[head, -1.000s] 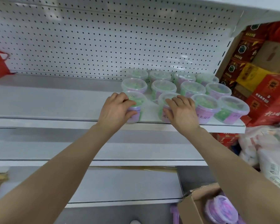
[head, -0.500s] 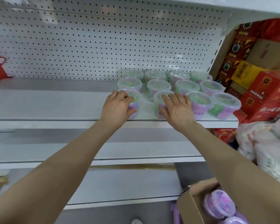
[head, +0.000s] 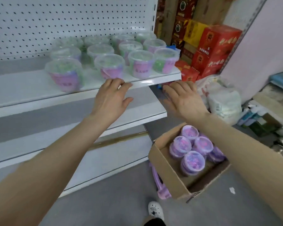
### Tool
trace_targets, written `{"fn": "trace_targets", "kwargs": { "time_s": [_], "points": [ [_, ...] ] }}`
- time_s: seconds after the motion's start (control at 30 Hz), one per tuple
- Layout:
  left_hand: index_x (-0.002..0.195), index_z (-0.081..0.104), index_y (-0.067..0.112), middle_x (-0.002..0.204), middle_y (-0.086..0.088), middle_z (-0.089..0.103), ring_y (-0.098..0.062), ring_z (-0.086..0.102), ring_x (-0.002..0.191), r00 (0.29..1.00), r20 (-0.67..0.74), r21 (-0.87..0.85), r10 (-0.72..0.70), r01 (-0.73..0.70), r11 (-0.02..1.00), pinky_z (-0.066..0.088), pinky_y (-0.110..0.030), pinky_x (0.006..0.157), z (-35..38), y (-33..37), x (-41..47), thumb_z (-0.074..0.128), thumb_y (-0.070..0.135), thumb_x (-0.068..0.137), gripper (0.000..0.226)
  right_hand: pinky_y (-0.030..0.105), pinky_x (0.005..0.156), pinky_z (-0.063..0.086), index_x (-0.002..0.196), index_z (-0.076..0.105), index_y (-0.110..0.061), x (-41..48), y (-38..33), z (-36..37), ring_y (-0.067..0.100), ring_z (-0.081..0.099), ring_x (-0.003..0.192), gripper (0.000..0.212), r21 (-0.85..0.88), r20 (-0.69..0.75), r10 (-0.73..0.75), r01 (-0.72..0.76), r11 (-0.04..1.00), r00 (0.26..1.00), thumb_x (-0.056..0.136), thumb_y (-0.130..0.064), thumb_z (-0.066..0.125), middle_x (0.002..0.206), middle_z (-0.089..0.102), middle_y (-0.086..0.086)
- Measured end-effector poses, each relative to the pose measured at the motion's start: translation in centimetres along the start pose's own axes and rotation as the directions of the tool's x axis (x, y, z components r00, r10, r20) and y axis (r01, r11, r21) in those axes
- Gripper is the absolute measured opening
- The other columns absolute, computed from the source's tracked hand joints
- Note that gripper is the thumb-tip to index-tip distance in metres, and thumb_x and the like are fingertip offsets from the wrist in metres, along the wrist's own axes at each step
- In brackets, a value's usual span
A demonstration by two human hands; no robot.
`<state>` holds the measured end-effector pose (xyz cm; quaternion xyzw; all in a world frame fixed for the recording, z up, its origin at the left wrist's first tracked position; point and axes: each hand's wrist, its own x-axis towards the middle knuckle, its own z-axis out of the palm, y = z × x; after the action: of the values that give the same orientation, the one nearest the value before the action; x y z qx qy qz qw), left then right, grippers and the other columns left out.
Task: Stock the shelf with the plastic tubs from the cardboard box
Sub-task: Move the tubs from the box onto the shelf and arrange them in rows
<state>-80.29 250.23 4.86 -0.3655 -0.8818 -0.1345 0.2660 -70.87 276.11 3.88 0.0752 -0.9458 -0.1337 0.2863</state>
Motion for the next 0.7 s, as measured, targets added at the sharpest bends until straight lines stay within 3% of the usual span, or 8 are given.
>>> {"fn": "trace_targets", "kwargs": {
  "time_s": [0.3, 0.4, 0.53, 0.7],
  "points": [
    [0.117, 0.063, 0.014, 0.107, -0.011, 0.063, -0.034, 0.056, 0.098, 0.973, 0.202, -0.194, 0.116, -0.076, 0.978, 0.050, -0.042, 0.080, 11.4, 13.5, 1.0, 0.069, 0.028, 0.082, 0.039, 0.047, 0.090, 0.042, 0.121, 0.057, -0.010, -15.3, 10.5, 4.8, 0.035, 0.058, 0.104, 0.040, 0.009, 0.208, 0.175, -0.181, 0.983, 0.962, 0.092, -0.037, 0.052, 0.114, 0.062, 0.012],
    [0.116, 0.063, 0.014, 0.107, -0.010, 0.062, -0.034, 0.055, 0.098, 0.948, 0.296, -0.259, 0.114, -0.036, 0.965, 0.051, -0.041, 0.081, 16.1, 17.6, 1.5, 0.054, 0.037, 0.082, 0.042, 0.046, 0.088, 0.044, 0.122, 0.059, -0.012, -19.7, 13.7, 8.1, 0.034, 0.059, 0.104, 0.041, 0.035, 0.311, 0.216, -0.239, 0.971, 0.925, 0.091, -0.038, 0.054, 0.114, 0.064, 0.011],
    [0.120, 0.056, 0.024, 0.110, -0.005, 0.058, -0.028, 0.051, 0.102, 0.894, 0.433, -0.275, 0.112, 0.013, 0.961, 0.048, -0.040, 0.086, 23.4, 21.3, 1.3, 0.052, 0.035, 0.087, 0.035, 0.046, 0.088, 0.045, 0.122, 0.060, -0.013, -24.9, 17.1, 13.4, 0.033, 0.061, 0.101, 0.044, 0.017, 0.488, 0.247, -0.292, 0.956, 0.837, 0.088, -0.038, 0.050, 0.108, 0.066, 0.010],
    [0.127, 0.049, 0.034, 0.121, 0.002, 0.055, -0.023, 0.051, 0.111, 0.746, 0.666, -0.166, 0.022, 0.119, 0.979, 0.046, -0.037, 0.091, 32.0, 23.5, -1.0, 0.044, 0.049, 0.090, 0.039, 0.046, 0.089, 0.043, 0.118, 0.061, -0.015, -29.9, 19.3, 20.1, 0.033, 0.060, 0.100, 0.042, 0.017, 0.683, 0.272, -0.387, 0.922, 0.678, 0.087, -0.039, 0.044, 0.108, 0.066, 0.007]
  ]
}}
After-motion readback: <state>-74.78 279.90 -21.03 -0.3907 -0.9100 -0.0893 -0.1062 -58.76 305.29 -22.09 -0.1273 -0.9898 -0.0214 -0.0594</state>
